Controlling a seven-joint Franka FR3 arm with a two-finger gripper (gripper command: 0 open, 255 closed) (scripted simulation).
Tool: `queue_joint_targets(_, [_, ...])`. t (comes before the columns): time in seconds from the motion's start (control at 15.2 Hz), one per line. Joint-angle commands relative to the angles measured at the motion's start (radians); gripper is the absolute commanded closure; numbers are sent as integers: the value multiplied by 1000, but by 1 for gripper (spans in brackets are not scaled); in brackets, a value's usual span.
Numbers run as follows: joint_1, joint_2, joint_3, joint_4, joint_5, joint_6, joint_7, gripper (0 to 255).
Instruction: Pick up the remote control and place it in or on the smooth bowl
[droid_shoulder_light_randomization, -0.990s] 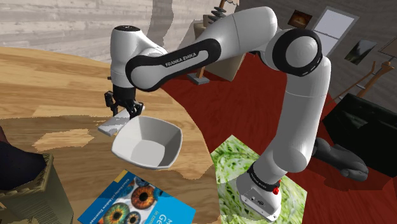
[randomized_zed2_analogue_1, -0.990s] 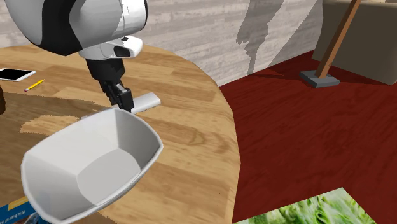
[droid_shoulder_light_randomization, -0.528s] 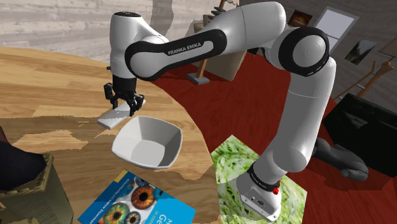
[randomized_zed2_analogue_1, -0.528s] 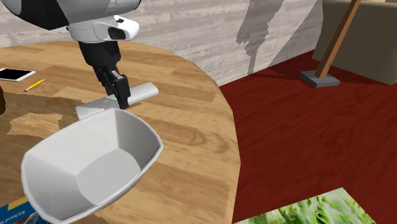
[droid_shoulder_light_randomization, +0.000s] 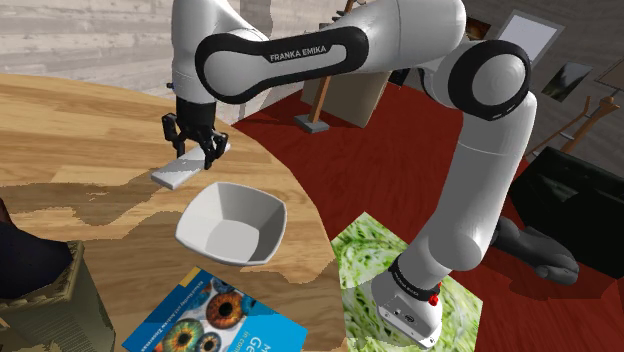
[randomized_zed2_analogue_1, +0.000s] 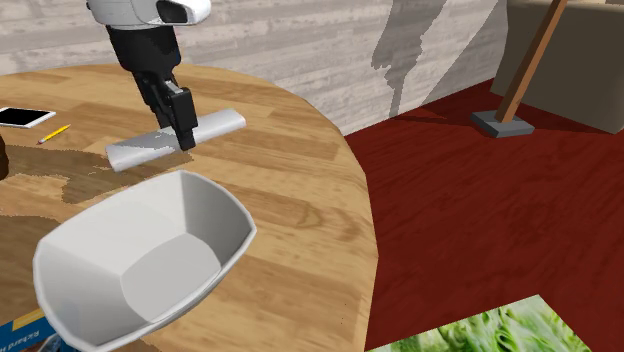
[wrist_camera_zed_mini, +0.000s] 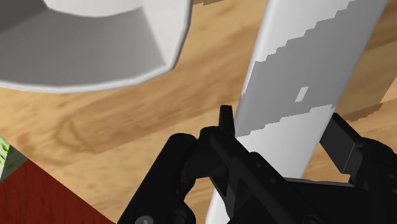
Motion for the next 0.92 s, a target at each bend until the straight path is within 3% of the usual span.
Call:
queue_joint_targets(0.0, [-2,-8,2,16,6,-23,-5,255])
queue_joint_targets(0.79, [-1,-40,12,136,29,-170,-20,255])
queue_joint_targets(0.86, [-7,-79,19,88,47,-156,-17,255])
